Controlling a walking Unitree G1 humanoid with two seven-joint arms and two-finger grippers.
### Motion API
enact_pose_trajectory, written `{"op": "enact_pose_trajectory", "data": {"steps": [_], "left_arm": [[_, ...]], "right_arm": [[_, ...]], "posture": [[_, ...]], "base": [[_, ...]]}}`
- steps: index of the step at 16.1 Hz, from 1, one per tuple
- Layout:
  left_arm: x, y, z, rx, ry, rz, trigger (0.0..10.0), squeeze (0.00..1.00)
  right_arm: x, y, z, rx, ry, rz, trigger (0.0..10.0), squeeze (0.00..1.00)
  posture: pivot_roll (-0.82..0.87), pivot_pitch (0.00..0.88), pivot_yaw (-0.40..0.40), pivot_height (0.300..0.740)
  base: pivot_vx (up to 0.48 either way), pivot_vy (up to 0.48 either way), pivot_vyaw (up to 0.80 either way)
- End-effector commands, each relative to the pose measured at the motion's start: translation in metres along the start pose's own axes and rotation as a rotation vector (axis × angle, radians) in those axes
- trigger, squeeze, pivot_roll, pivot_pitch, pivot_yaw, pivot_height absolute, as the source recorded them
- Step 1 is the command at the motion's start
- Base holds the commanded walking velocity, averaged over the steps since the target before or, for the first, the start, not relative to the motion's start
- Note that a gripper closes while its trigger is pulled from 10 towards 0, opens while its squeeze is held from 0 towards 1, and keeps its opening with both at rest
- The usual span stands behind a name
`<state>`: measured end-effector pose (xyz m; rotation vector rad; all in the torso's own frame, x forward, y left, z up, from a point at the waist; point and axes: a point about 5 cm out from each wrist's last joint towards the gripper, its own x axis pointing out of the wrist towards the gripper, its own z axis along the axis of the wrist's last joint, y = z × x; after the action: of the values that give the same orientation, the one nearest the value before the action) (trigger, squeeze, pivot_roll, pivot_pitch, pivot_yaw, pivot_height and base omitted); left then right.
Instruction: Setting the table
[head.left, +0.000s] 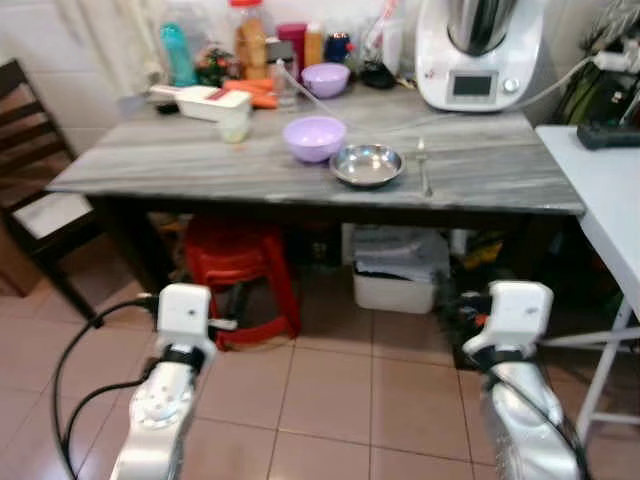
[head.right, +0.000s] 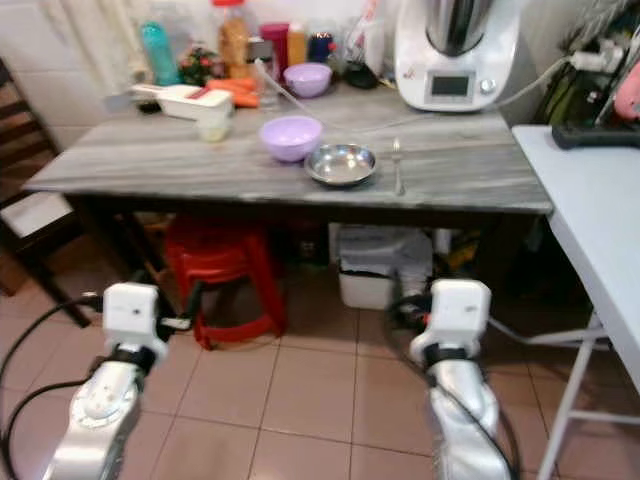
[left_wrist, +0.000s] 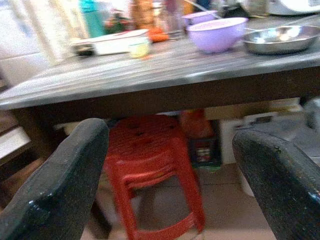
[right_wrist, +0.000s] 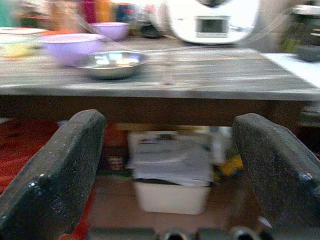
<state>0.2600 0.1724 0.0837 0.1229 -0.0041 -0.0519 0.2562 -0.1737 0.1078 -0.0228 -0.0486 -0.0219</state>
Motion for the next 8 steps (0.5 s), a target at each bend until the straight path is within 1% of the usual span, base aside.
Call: {"op": "enact_pose_trajectory", "data": {"steps": [1,2,3,4,8], "left_arm": [[0.0020,-0.0039,0.0045,-0.020,-0.023,-0.027,10.0,0.00],[0.0024,-0.0072,0.0076,-0.059,-0.043,-0.067,10.0,0.00],[0.0030,-0.0089,0.0089,-0.070,-0.045,-0.075,10.0,0.00],[0.0037,-0.0101,0.0089,-0.059,-0.041,-0.074,10.0,0.00],[0.0064,-0.0132,0.0091,-0.080,-0.038,-0.082,10.0,0.00]], "right_arm": [[0.0004,-0.0043,0.0025,-0.009,-0.010,-0.013,10.0,0.00],[0.0002,-0.0035,0.0019,-0.008,-0.009,-0.012,10.0,0.00],[0.0002,-0.0032,0.0015,-0.006,-0.008,-0.012,10.0,0.00],[0.0002,-0.0033,0.0015,-0.006,-0.008,-0.012,10.0,0.00],[0.0004,-0.0050,0.0022,-0.005,-0.008,-0.017,10.0,0.00]], "posture": [[-0.04,0.000,0.074,0.740],[-0.04,0.000,0.074,0.740],[-0.04,0.000,0.074,0.740],[-0.05,0.000,0.074,0.740],[-0.05,0.000,0.073,0.740]], "base": [[0.000,0.000,0.00],[0.000,0.000,0.00],[0.000,0.000,0.00],[0.000,0.000,0.00],[0.000,0.000,0.00]]}}
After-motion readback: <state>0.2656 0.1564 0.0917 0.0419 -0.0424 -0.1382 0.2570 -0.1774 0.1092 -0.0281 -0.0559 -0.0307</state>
